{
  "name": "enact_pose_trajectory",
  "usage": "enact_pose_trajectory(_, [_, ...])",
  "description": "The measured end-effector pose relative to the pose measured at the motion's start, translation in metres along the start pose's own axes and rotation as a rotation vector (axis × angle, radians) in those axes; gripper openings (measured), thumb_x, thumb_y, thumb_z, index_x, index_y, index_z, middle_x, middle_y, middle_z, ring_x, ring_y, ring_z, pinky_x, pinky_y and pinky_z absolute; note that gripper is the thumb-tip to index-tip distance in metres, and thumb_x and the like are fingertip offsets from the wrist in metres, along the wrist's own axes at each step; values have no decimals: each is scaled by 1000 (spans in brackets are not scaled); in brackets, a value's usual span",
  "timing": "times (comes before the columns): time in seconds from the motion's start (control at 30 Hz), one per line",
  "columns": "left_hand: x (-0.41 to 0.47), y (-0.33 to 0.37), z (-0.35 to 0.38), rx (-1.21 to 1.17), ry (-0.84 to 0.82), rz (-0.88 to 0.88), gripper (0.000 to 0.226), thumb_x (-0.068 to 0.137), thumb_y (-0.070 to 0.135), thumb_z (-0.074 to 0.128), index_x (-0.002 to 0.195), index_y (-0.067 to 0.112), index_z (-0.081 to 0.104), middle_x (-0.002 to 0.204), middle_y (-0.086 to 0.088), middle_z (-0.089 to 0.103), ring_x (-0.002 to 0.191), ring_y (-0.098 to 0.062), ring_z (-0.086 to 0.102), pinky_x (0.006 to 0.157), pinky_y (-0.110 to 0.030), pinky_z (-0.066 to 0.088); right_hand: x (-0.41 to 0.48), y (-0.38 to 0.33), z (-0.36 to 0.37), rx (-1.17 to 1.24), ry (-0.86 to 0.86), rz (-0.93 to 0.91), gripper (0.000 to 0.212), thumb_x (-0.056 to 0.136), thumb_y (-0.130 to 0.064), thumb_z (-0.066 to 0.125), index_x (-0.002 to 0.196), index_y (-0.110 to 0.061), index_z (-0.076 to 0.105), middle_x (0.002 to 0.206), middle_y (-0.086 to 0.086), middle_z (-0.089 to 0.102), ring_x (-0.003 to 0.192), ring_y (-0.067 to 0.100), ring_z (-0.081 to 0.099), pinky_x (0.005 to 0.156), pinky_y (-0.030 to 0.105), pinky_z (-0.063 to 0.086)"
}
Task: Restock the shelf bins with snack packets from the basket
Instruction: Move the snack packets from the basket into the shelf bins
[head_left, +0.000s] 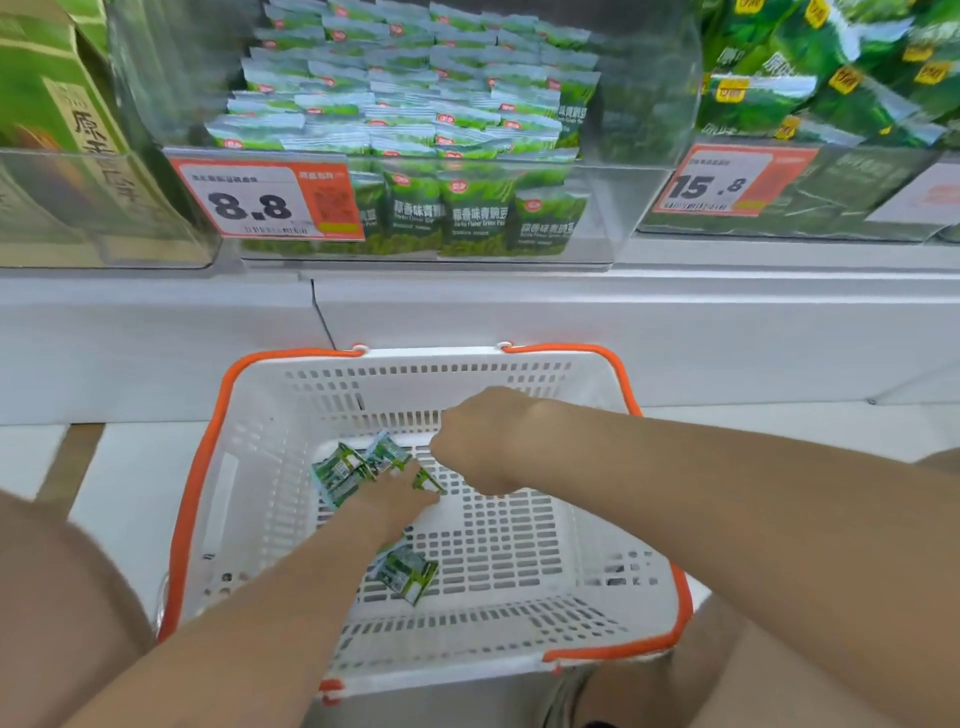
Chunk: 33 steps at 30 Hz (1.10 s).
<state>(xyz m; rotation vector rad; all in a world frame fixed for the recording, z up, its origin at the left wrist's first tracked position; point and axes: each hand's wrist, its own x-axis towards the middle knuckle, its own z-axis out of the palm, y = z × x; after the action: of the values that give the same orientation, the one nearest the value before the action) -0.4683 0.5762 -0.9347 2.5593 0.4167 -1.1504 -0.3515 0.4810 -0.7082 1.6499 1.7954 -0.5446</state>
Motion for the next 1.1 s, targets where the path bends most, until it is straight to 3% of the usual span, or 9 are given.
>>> enact_pose_trajectory(0.07, [12, -4, 8, -136, 71, -8, 71, 107, 52, 44, 167, 37, 8, 174, -10, 11, 151, -40, 34, 114, -51, 42, 2, 3, -2, 2, 8, -8, 27, 99, -5, 55, 80, -19, 42, 81, -1, 37, 63, 15, 45, 57, 32, 44])
enact_pose_trajectory(0.23, [18, -9, 6, -190, 101, 37, 63, 98, 22, 54, 157, 28, 33, 159, -12, 30, 96, -26, 49, 78, -37, 38, 3, 10, -5, -6, 3, -27, 16, 102, -8, 52, 97, -19, 42, 81, -1, 30, 64, 15, 44, 60, 34, 44])
enact_pose_trajectory(0.37, [13, -9, 4, -366, 152, -20, 34, 93, -3, 62, 111, 23, 53, 124, -6, 42, 97, -24, 49, 84, -37, 49, 0, 18, -6, 5, 23, -5, 13, 103, -9, 51, 96, -18, 45, 84, 0, 39, 64, 16, 46, 54, 32, 41])
enact_pose_trajectory(0.5, [-2, -6, -33, -514, 186, 105, 19, 104, 25, 58, 114, 39, 51, 129, -7, 60, 102, -33, 63, 92, -53, 55, -12, 30, -12, 70, 39, 78, 16, 100, -3, 48, 93, -17, 45, 82, 1, 40, 67, 18, 49, 52, 32, 36])
enact_pose_trajectory(0.6, [-23, 3, -71, -683, 260, 162, 47, 89, 51, 66, 129, 39, 44, 127, -2, 61, 101, -25, 65, 97, -55, 55, -22, 45, -11, 182, 42, 114, 21, 98, -6, 49, 115, -10, 62, 101, 8, 59, 95, 29, 65, 57, 33, 42])
enact_pose_trajectory(0.73, [-75, 33, -128, -971, 268, 295, 36, 96, 24, 76, 127, 13, 62, 115, -15, 70, 92, -25, 77, 89, -44, 63, -39, 60, -7, 408, 113, 165, 35, 97, -26, 61, 130, -15, 58, 108, 7, 61, 110, 31, 62, 88, 48, 57])
enact_pose_trajectory(0.87, [-122, 51, -162, -1087, 355, 417, 28, 92, 16, 81, 118, 10, 70, 118, -15, 69, 81, -33, 76, 76, -41, 65, -56, 71, 0, 608, 233, 236, 65, 90, -48, 73, 140, -21, 41, 99, 2, 57, 102, 27, 62, 88, 47, 56])
enact_pose_trajectory(0.97, [-143, 50, -174, -1111, 437, 430, 33, 87, 4, 84, 116, 9, 69, 115, -14, 72, 82, -42, 75, 74, -43, 65, -65, 72, 2, 846, 349, 256, 54, 88, -28, 82, 130, -15, 52, 91, 1, 61, 74, 19, 70, 75, 43, 64])
enact_pose_trajectory(1.1, [-159, 48, -182, -1131, 494, 436, 37, 83, -2, 85, 114, 7, 67, 106, -20, 75, 83, -45, 73, 76, -48, 64, -74, 72, -1, 1115, 446, 283, 40, 83, -13, 87, 114, -3, 62, 90, 17, 69, 74, 30, 77, 68, 46, 66])
